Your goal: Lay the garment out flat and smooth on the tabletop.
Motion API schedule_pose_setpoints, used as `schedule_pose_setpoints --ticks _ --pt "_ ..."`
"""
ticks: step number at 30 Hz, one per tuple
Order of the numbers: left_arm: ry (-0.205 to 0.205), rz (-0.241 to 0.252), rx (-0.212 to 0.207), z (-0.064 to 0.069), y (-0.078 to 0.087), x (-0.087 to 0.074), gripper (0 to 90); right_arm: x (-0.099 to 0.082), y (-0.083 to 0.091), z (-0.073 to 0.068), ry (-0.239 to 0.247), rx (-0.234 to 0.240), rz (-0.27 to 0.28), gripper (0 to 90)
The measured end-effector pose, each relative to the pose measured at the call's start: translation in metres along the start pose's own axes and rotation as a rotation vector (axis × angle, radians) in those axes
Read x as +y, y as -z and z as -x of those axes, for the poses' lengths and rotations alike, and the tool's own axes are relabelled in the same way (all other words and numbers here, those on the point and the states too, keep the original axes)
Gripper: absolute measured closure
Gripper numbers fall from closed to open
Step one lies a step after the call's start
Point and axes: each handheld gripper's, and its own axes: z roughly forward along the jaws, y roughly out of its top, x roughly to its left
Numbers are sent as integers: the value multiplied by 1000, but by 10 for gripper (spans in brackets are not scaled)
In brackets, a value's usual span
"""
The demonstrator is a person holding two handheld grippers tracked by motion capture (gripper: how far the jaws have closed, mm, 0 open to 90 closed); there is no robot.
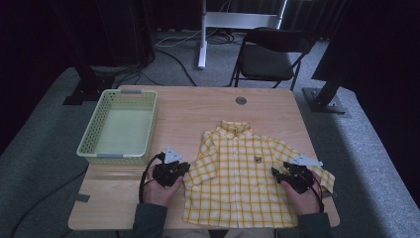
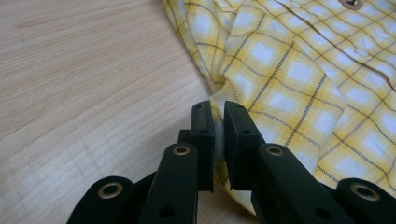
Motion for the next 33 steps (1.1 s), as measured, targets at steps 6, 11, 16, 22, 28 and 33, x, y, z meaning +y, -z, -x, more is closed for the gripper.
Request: schedule_pose_setpoints --ticks 6,11,16,22,28,33 --pt "1 0 2 -1 2 -2 833 0 0 0 0 0 0 419" --pt "1 -1 0 -1 2 -2 833 0 0 0 -1 1 -1 416" --pt "1 -1 -1 -1 2 -3 832 0 0 0 0 1 -1 412" --pt "4 -4 0 -2 2 -3 832 0 0 0 -1 2 -2 410" --pt "6 -5 1 -2 5 -4 832 0 0 0 -1 2 -2 409" --pt "13 -8 6 -4 8 -7 832 0 0 0 -1 2 -2 408"
